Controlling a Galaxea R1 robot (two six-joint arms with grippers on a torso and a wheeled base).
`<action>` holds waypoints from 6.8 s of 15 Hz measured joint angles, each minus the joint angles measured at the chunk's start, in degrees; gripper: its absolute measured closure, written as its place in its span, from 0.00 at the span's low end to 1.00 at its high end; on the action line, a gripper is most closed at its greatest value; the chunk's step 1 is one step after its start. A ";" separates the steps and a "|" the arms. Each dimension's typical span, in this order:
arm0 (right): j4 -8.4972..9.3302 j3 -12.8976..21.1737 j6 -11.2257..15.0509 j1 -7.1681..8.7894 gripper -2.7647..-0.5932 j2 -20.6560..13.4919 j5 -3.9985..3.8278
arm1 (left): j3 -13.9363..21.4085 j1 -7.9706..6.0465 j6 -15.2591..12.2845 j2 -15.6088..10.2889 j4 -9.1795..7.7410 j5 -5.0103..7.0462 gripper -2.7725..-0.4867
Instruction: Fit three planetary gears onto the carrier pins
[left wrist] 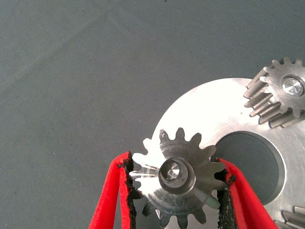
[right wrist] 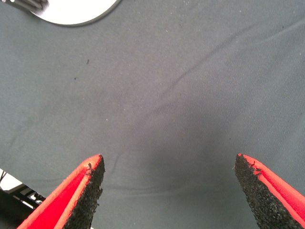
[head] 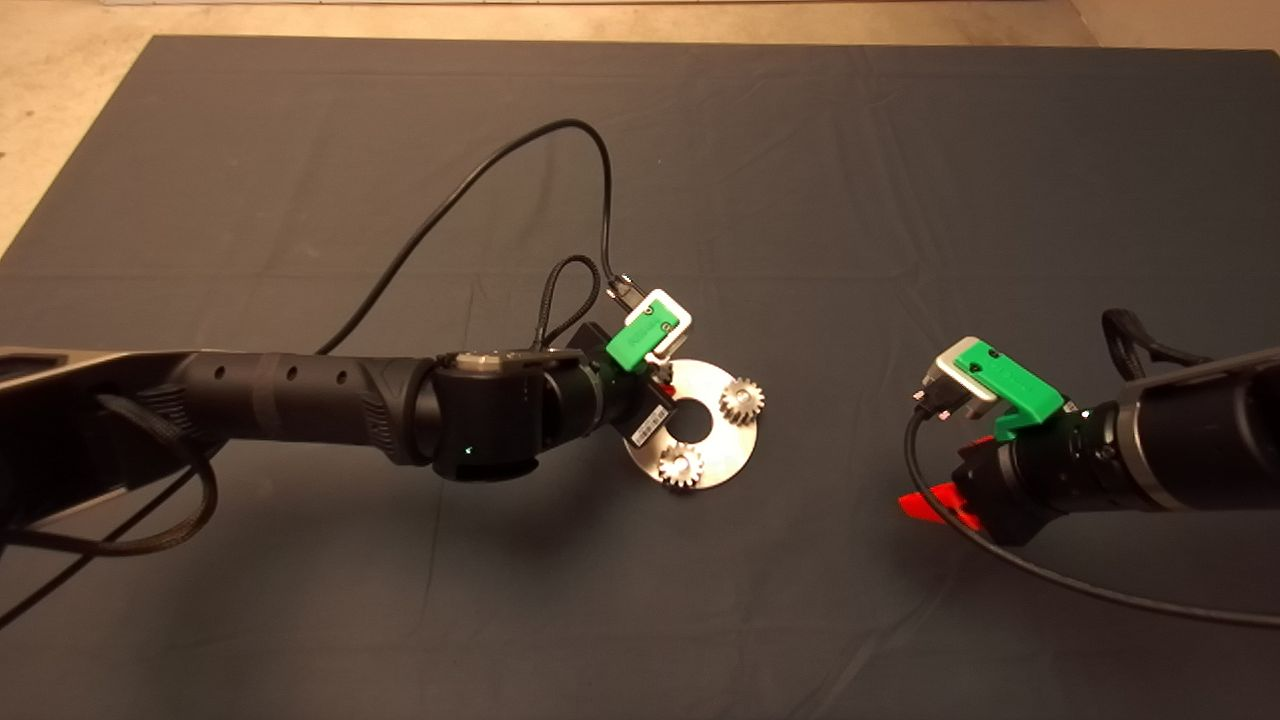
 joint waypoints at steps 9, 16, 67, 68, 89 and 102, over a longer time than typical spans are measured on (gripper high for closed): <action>1.93 0.11 -0.44 1.46 0.34 -0.02 0.06 | 0.63 0.13 0.07 -0.13 -0.39 0.02 0.89; 2.05 0.22 -0.50 1.44 0.34 -0.20 0.06 | 1.16 0.09 0.09 -0.78 -0.39 0.02 0.89; 2.16 0.22 -0.59 1.47 0.34 -0.15 0.01 | -1.60 -0.15 0.07 -0.56 -0.59 -2.32 0.88; 2.16 0.22 -0.59 1.46 0.34 -0.15 0.01 | -1.60 -0.15 0.07 -0.59 -0.61 -2.32 0.88; 2.18 0.12 -0.59 1.49 0.34 -0.34 0.00 | 1.19 -0.19 -0.41 -2.53 -0.54 -2.07 0.71; 3.21 -0.82 0.59 1.55 0.34 10.12 -0.18 | 20.33 -9.65 -11.13 -7.58 -21.96 14.35 0.64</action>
